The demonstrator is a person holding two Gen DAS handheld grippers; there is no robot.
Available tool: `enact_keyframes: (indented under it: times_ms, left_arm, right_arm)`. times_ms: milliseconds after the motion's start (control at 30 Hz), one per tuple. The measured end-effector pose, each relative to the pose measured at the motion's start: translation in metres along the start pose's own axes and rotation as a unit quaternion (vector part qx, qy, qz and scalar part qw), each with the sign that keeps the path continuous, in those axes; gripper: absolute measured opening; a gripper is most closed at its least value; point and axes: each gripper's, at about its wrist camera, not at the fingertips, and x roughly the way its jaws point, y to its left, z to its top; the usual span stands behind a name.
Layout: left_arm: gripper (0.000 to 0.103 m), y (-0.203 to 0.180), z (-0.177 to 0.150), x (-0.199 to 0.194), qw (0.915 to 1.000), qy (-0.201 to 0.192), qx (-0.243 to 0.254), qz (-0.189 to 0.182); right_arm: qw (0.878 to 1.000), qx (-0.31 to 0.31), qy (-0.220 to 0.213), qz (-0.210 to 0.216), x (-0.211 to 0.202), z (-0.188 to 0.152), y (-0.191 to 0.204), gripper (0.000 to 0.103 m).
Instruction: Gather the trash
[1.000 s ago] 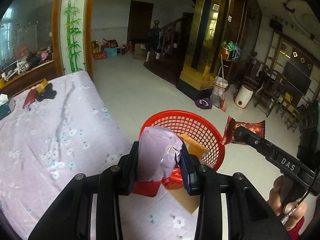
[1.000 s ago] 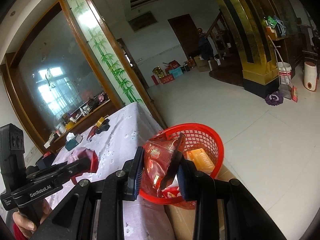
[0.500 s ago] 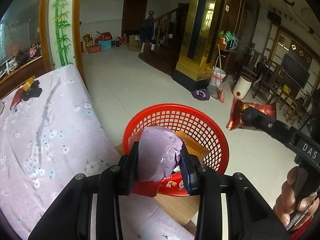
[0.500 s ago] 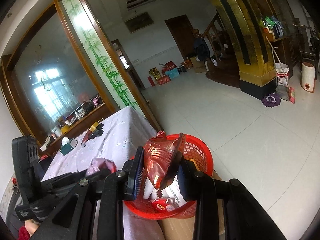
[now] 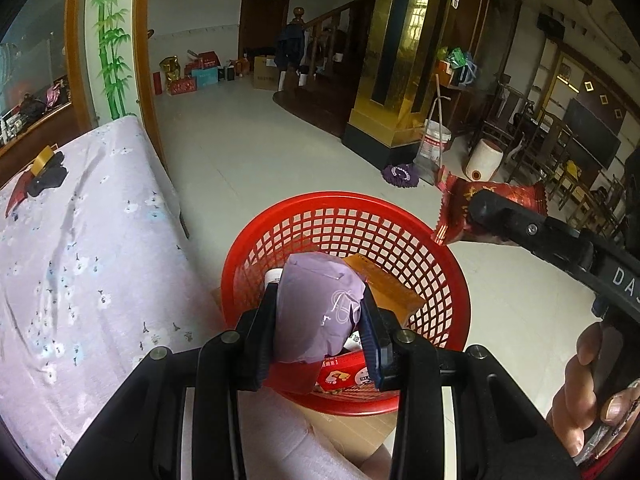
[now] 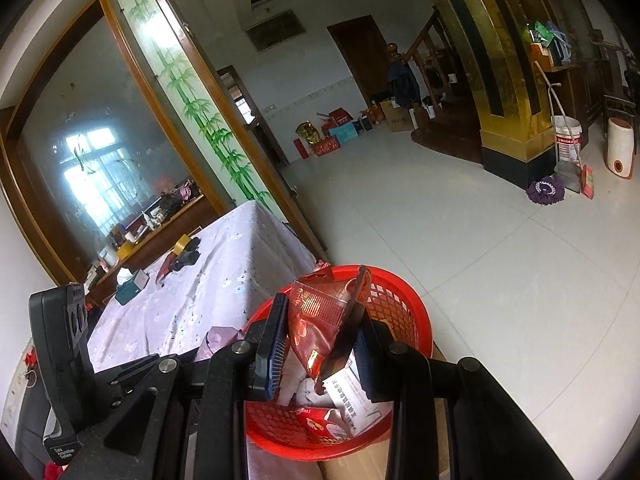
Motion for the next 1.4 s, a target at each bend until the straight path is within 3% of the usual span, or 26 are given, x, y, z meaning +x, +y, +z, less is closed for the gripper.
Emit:
enact_keyframes:
  times_ms: [1400]
  left_arm:
    - [0.036, -0.004, -0.004, 0.038, 0.9995, 0.032, 0.0, -0.009]
  right_arm:
    - [0.999, 0.0, 0.036, -0.011, 0.045, 0.005, -0.004, 0.034]
